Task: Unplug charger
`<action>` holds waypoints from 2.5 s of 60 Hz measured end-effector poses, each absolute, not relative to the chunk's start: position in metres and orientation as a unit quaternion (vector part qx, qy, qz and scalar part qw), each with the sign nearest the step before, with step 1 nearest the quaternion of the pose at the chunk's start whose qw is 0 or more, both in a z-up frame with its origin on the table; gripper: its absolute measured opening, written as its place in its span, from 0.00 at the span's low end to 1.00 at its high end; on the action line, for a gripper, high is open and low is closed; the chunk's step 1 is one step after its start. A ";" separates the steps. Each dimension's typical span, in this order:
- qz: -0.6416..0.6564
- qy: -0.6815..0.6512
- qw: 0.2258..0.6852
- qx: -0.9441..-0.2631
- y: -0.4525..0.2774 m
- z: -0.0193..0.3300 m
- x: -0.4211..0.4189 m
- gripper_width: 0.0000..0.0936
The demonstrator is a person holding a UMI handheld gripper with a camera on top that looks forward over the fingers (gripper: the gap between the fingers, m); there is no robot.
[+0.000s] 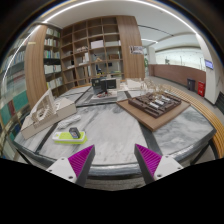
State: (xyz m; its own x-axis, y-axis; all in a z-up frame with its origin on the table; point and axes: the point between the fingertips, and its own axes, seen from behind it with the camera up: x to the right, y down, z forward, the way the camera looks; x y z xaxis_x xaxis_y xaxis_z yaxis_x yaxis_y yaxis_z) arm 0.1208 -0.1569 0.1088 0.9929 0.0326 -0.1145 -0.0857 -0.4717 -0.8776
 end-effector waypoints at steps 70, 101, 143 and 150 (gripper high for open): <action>0.089 -0.023 0.605 -0.791 0.039 0.106 -0.068 0.11; 0.036 0.008 0.457 -0.889 0.008 0.012 0.030 0.11; 0.045 -0.032 0.482 -0.875 -0.035 0.043 0.036 0.89; 0.068 -0.024 0.493 -0.867 -0.066 0.065 0.041 0.90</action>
State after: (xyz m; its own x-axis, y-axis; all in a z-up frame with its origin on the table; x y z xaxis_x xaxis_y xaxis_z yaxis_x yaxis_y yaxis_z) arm 0.0405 -0.0660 0.0647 0.9896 0.1085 -0.0941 -0.0254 -0.5127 -0.8582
